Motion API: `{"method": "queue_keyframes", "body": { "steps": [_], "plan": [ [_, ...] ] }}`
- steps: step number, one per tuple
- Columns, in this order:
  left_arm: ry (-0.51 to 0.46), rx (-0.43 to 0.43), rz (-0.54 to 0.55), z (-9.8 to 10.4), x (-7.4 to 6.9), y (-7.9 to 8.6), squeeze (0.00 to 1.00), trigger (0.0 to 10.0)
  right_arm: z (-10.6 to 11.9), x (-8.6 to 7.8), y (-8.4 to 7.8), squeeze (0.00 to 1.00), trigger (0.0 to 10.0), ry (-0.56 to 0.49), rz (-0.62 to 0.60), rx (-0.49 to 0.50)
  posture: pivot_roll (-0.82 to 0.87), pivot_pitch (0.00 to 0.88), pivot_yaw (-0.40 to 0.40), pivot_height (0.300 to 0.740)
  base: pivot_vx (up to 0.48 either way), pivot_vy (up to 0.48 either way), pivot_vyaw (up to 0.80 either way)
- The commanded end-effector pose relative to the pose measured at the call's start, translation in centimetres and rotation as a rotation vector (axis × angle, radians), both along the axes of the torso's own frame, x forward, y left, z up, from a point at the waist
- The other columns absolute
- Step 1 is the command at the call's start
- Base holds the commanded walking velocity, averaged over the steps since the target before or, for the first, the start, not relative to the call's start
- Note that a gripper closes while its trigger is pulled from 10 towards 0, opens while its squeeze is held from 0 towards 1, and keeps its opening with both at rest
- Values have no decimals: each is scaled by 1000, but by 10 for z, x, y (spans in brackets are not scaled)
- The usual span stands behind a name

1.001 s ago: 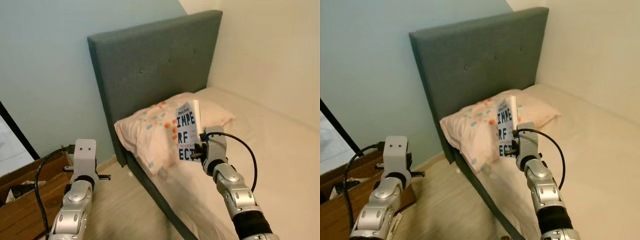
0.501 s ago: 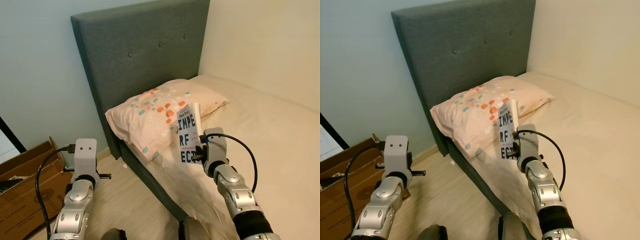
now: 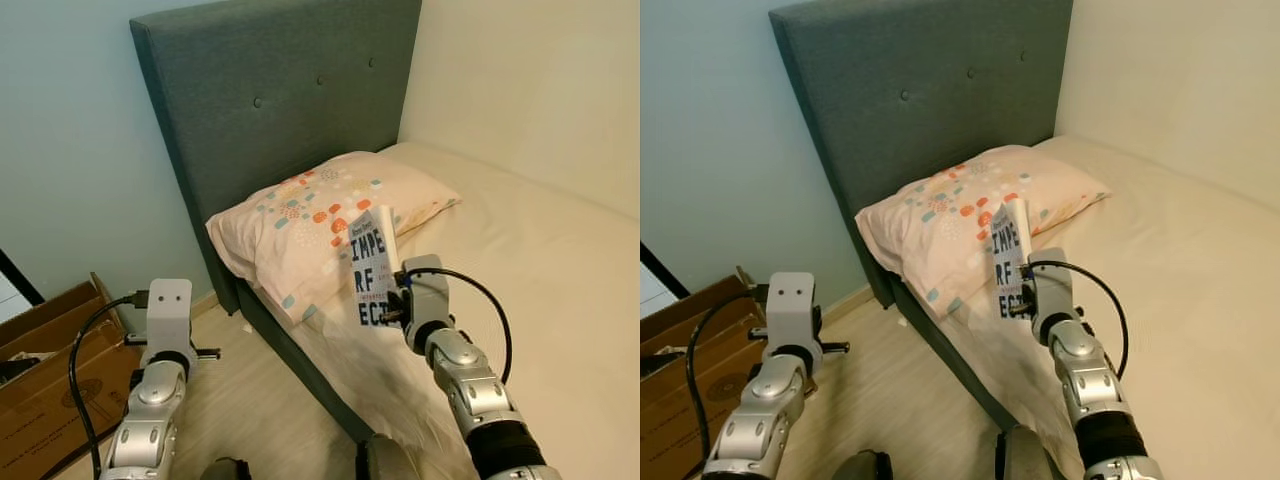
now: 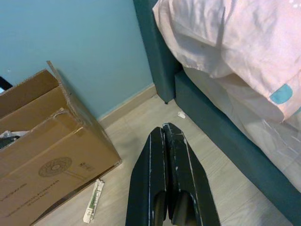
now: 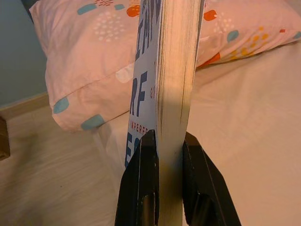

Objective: Clean up the room

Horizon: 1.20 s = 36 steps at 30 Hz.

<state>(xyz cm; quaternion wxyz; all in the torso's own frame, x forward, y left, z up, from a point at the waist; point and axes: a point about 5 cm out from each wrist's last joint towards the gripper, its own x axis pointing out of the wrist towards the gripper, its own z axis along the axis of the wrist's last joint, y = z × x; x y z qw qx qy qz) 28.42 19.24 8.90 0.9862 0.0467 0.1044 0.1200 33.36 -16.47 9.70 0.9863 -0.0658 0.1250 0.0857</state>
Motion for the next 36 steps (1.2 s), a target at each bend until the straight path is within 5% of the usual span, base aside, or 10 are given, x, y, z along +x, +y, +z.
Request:
{"method": "queue_keyframes", "body": {
  "steps": [1,9,18,28,36],
  "plan": [
    [16,19,19,-3,-5,4,0,10000,13,4,1,0,10000,-48,21,1,-56,108,-36,620,0,0,0],
    [-10,44,46,2,-13,9,0,10000,17,16,-4,0,10000,5,113,-41,-35,133,-79,600,0,0,0],
    [-14,55,52,5,-17,14,0,10000,43,29,-36,0,10000,54,231,-93,-31,152,-71,572,0,0,0],
    [-32,65,42,10,-15,15,0,10000,50,24,-51,0,10000,130,474,-127,-31,154,-62,572,0,0,0],
    [-65,56,3,20,-16,16,0,10000,60,20,-87,0,10000,255,594,-272,-18,166,-63,553,0,0,0]
  ]
}}
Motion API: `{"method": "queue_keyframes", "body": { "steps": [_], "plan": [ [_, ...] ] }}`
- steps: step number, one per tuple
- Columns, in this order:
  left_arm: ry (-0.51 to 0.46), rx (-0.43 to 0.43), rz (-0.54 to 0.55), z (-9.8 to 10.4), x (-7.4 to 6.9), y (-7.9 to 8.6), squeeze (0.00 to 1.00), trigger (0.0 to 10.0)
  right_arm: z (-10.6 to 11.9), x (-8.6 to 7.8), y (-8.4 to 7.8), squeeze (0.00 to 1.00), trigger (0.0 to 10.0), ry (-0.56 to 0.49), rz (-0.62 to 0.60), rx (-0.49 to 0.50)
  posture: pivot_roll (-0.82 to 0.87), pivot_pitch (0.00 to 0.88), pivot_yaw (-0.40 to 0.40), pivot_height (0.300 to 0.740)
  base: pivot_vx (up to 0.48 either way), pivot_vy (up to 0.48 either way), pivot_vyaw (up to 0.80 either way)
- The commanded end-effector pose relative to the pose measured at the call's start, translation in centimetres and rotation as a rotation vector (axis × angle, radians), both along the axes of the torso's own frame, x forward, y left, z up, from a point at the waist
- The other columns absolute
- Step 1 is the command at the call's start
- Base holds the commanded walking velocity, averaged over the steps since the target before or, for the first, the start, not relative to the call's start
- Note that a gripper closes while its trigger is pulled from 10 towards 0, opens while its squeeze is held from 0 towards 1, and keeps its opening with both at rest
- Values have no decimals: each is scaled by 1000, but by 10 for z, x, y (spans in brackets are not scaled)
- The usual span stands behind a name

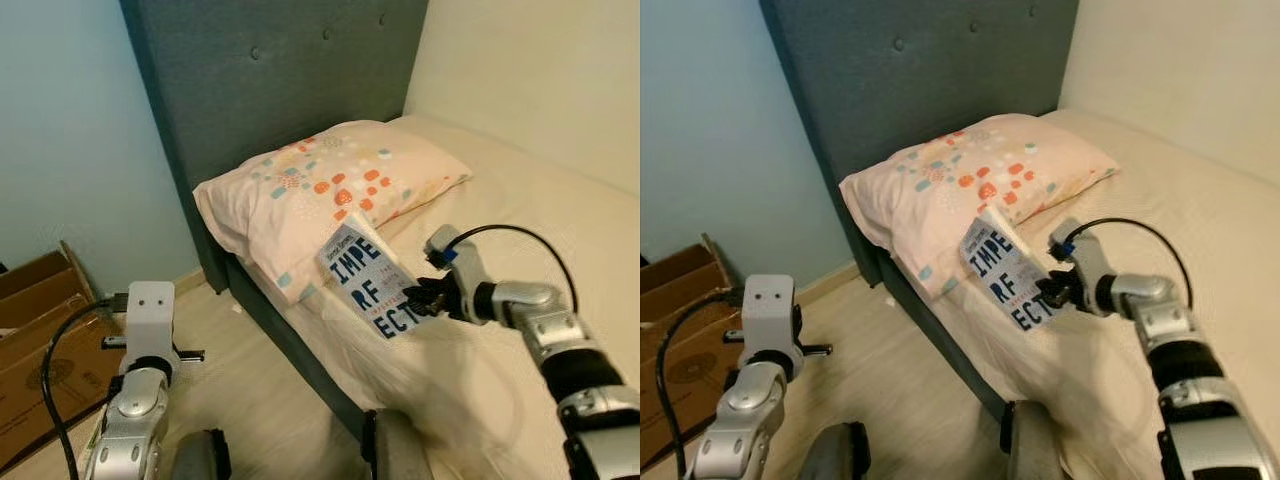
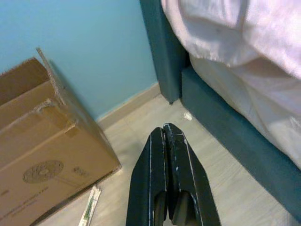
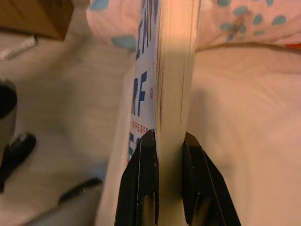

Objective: Clean up the room

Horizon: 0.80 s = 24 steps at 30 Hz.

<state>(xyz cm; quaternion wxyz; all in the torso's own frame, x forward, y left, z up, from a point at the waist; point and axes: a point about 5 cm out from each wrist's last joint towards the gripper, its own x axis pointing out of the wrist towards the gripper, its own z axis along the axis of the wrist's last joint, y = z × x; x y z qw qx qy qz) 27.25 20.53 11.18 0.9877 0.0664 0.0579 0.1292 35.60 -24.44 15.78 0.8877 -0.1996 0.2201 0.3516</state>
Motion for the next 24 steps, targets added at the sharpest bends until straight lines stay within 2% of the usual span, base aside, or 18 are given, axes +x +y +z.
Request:
{"method": "queue_keyframes", "body": {
  "steps": [1,4,7,11,15,16,19,21,24],
  "plan": [
    [23,5,-6,-3,-4,3,0,10000,-1,-2,-7,0,10000,17,24,-44,-18,166,-63,553,0,0,0],
    [12,-4,-23,-1,-5,2,0,10000,-1,-7,-19,0,10000,76,71,-99,-14,169,-64,553,0,0,0],
    [10,-6,-36,-1,-6,1,0,10000,-1,-11,-25,0,10000,126,93,-110,-9,169,-65,553,0,0,0],
    [0,-19,-66,1,-7,-1,0,10000,-1,-22,-40,0,10000,277,159,-97,-8,167,-65,553,0,0,0],
    [1,-18,-70,1,-8,-1,0,10000,-2,-24,-44,0,10000,296,163,-108,-8,167,-65,553,0,0,0],
    [2,-15,-73,2,-8,-1,0,10000,-4,-25,-48,0,10000,297,155,-161,-8,167,-65,553,0,0,0],
    [3,-13,-76,2,-7,-1,0,10000,-6,-26,-51,0,10000,297,141,-204,-2,169,-57,553,0,0,0],
    [4,-11,-78,3,-8,0,0,10000,-11,-25,-58,0,10000,284,70,-271,6,172,-61,553,0,0,0],
    [7,-11,-79,3,-9,0,0,10000,-14,-26,-63,0,10000,281,25,-288,5,174,-59,553,0,0,0]
  ]
}}
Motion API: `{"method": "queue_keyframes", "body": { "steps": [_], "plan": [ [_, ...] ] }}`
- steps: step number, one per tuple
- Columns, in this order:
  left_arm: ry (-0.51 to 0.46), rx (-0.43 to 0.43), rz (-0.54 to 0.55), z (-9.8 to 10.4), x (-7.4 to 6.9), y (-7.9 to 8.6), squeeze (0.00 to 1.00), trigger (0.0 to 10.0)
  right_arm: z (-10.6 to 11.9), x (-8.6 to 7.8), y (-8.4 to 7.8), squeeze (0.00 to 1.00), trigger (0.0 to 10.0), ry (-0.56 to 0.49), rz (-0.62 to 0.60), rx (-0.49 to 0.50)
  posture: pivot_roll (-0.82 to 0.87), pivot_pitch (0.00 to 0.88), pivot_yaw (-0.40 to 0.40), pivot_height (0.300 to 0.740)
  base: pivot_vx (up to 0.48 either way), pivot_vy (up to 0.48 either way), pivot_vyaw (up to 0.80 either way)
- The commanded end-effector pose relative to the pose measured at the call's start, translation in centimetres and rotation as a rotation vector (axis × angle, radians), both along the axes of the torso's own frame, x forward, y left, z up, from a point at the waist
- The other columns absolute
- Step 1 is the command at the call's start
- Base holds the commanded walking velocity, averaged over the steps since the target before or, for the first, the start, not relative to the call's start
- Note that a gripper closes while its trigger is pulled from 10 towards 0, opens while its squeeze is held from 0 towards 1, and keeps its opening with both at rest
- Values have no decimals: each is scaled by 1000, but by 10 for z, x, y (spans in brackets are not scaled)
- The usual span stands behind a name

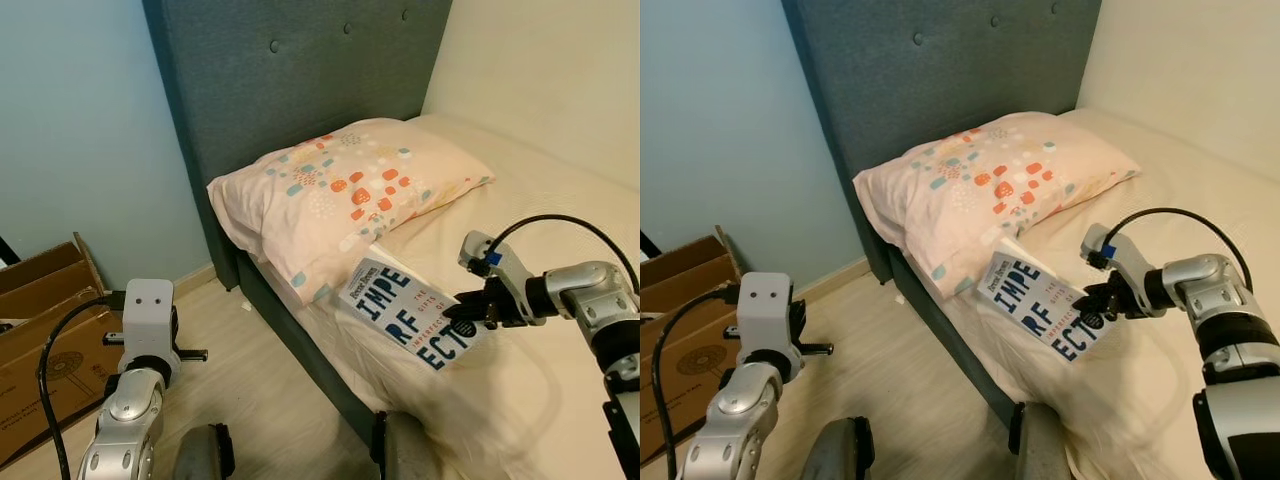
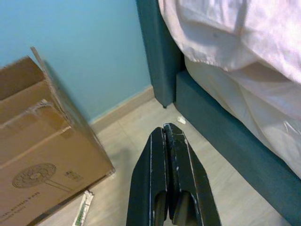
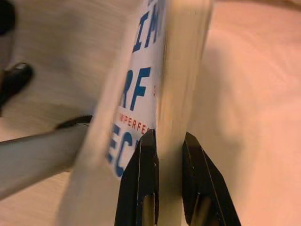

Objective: Clean up the room

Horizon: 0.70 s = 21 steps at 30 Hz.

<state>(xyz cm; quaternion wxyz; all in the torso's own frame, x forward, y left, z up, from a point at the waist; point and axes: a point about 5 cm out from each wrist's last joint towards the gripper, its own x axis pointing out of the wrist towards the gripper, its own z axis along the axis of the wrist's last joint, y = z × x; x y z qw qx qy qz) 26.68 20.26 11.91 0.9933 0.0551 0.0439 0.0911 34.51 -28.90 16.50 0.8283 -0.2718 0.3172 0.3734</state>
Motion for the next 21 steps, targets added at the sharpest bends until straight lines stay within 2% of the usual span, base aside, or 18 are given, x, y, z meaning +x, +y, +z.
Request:
{"method": "queue_keyframes", "body": {
  "steps": [1,9,10,11,12,13,14,15,20,21],
  "plan": [
    [34,14,-2,-5,-4,3,0,10000,-22,-16,-19,0,10000,116,-61,-89,5,174,-59,553,0,0,0],
    [38,14,-9,-5,-4,3,0,10000,-27,-16,-24,0,10000,74,-109,-141,6,179,-50,553,0,0,0],
    [38,16,-17,-4,-2,3,0,10000,-30,-15,-24,0,10000,31,-119,-186,7,181,-39,553,0,0,0],
    [38,16,-17,-4,-2,3,0,10000,-30,-15,-24,0,10000,31,-119,-186,7,181,-39,553,0,0,0],
    [39,20,-22,-3,-1,3,0,10000,-33,-13,-23,0,10000,-5,-107,-249,6,183,-30,553,0,0,0],
    [39,20,-22,-3,-1,3,0,10000,-33,-13,-23,0,10000,-5,-107,-249,6,183,-30,553,0,0,0],
    [39,23,-25,-3,0,4,0,10000,-35,-12,-22,0,10000,-35,-79,-308,4,184,-25,553,0,0,0],
    [40,31,-32,-2,1,3,0,10000,-38,-10,-21,0,10000,-91,-29,-439,7,186,-22,553,0,0,0],
    [40,34,-31,-1,2,4,0,10000,-36,-6,-17,0,10000,-155,8,-502,11,189,-22,553,0,0,0],
    [39,36,-25,-1,1,5,0,10000,-33,-3,-16,0,10000,-193,-1,-513,11,189,-22,553,0,0,0]
  ]
}}
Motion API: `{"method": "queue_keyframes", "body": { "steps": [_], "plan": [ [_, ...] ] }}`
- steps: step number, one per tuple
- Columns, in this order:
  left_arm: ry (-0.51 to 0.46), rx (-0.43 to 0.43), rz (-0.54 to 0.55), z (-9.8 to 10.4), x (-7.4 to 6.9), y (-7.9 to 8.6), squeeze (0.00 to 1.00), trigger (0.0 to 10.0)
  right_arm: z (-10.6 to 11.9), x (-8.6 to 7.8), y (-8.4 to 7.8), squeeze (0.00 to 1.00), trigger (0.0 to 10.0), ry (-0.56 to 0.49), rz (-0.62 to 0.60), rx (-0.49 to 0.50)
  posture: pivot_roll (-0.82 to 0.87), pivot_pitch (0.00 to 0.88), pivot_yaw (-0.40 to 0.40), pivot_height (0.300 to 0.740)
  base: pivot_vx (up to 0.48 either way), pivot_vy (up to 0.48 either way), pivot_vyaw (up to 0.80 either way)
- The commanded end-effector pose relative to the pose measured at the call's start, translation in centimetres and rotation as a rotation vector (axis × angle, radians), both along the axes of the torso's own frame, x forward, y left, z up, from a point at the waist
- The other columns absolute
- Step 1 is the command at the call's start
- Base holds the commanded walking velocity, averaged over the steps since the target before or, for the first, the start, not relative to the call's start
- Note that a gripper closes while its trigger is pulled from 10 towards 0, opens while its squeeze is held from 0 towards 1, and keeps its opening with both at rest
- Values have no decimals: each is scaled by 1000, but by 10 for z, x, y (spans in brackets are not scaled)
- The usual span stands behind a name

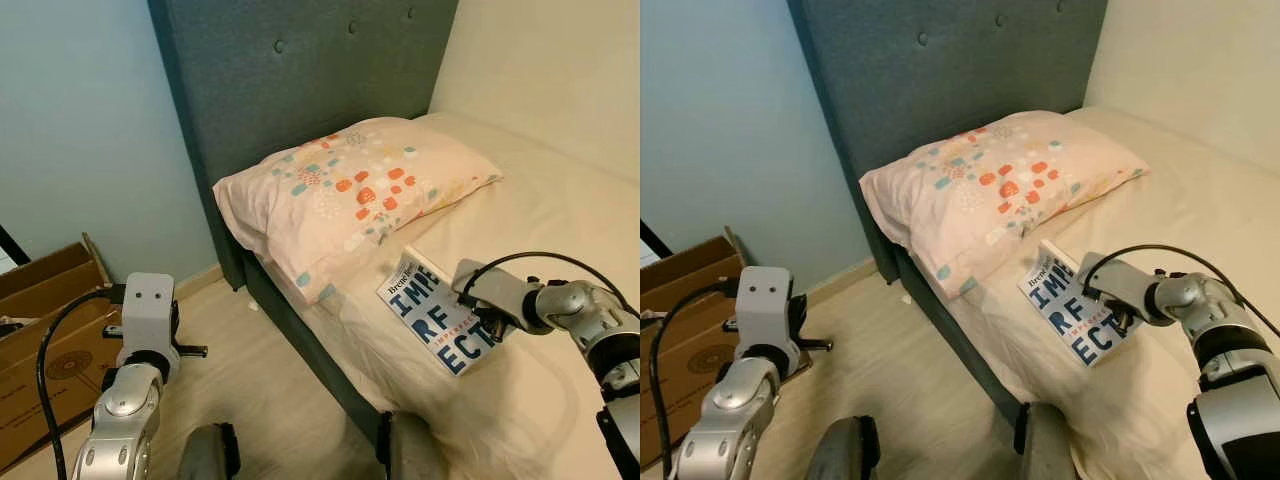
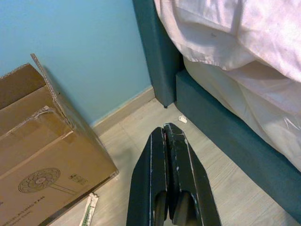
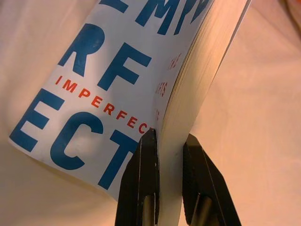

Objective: Clean up the room

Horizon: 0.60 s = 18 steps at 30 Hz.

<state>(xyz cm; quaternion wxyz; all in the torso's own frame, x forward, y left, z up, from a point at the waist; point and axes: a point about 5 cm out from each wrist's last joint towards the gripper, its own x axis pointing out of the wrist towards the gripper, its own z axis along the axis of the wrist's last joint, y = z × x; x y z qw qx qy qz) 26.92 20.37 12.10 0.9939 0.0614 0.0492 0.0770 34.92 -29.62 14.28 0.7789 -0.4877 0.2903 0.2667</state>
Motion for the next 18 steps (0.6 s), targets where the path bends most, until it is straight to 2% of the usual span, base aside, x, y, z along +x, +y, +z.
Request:
{"method": "queue_keyframes", "body": {
  "steps": [1,3,6,10,14,18],
  "plan": [
    [26,26,3,-3,-1,4,0,10000,-11,-7,-9,0,10000,36,-30,-74,11,189,-22,553,0,0,0],
    [26,28,14,-2,-2,6,0,10000,-1,2,-6,0,10000,-64,-51,-71,16,192,-26,553,0,0,0],
    [26,28,18,-2,-2,6,0,10000,5,6,-4,0,10000,-111,-86,-27,16,192,-26,553,0,0,0],
    [25,28,20,-2,-2,6,0,10000,6,8,-2,0,10000,-116,-103,20,17,192,-31,553,0,0,0],
    [23,21,18,-2,-2,5,0,10000,-1,10,14,0,10000,-80,-104,190,15,192,-31,553,0,0,0],
    [23,20,14,-1,-1,5,0,10000,-7,8,21,0,10000,-42,-55,206,15,192,-31,553,0,0,0]
  ]
}}
